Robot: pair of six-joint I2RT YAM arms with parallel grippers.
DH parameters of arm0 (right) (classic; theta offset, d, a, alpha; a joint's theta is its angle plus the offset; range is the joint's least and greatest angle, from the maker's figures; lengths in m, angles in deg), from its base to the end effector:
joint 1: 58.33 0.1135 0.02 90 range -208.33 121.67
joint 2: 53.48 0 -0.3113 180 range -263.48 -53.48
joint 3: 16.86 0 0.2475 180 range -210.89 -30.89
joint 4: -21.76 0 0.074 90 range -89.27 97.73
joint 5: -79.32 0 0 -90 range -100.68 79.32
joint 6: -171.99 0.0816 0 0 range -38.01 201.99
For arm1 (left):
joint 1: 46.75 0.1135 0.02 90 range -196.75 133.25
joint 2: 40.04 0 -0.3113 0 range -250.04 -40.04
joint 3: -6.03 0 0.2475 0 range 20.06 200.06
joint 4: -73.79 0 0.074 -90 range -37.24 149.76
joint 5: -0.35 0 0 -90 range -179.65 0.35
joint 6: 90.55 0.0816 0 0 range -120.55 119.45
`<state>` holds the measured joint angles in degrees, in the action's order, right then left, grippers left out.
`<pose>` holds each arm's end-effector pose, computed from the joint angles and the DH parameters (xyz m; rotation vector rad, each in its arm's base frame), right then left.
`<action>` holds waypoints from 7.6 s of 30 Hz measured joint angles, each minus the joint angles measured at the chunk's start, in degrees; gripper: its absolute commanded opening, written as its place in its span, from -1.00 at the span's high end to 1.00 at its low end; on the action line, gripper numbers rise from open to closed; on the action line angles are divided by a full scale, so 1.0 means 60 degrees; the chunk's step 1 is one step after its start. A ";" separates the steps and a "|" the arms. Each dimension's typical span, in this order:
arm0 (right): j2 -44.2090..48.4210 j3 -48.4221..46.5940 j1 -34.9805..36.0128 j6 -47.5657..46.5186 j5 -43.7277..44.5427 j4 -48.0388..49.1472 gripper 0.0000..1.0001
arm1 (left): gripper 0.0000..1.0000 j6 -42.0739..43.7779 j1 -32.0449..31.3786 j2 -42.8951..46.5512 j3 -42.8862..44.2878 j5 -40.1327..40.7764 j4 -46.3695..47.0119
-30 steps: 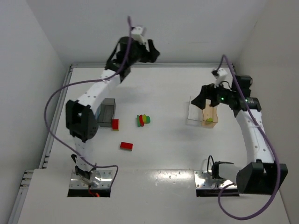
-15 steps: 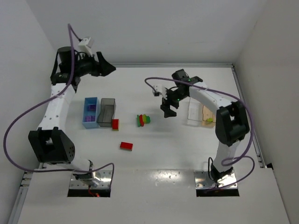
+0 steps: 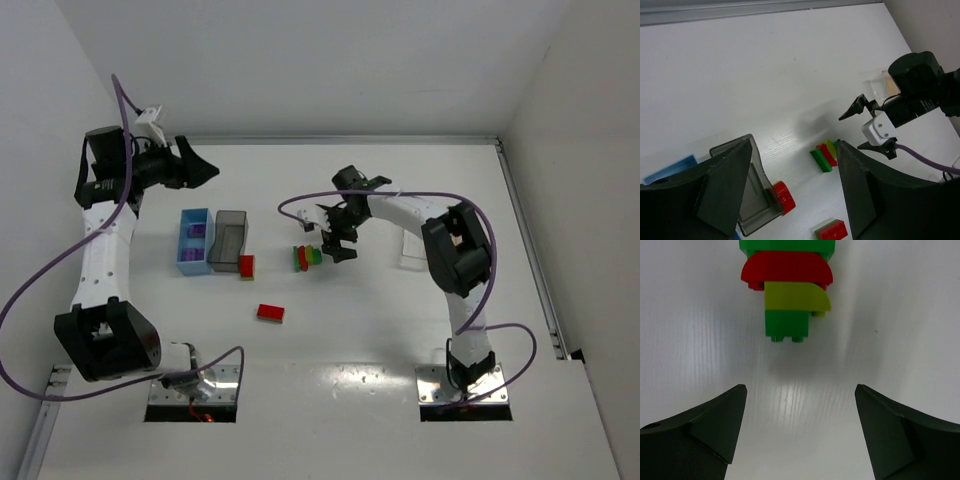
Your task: Sort the legos into containers by color
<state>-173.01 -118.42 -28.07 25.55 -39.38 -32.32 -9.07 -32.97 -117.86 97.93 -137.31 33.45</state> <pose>0.3722 0.2625 0.1695 -1.9121 1.8683 0.5701 0.3155 0.0153 0.4209 0.1430 1.9445 -0.7759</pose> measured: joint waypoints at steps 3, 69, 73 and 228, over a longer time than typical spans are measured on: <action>-0.0168 -0.0011 0.0280 0.0142 0.0007 0.0248 -0.79 | -0.49 0.0106 0.0397 0.0000 -0.0200 -0.0051 -0.0113; 0.3876 0.2251 -0.3993 0.4084 0.2237 0.1275 0.75 | -0.49 0.0302 -0.0947 0.0863 -0.2776 0.0138 0.0193; 0.3348 0.2240 -0.4164 0.3770 0.2102 0.0831 0.75 | -0.49 0.0306 -0.0947 0.0823 -0.2776 0.0171 0.0193; 0.3668 0.4036 -0.1625 1.9238 -0.7814 1.2178 0.94 | -0.44 0.1501 -0.4495 -0.2160 -0.1180 -0.5085 0.0863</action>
<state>-151.00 -94.20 -37.82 140.97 -86.27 40.75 -0.06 -59.94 -130.82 90.84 -167.83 38.63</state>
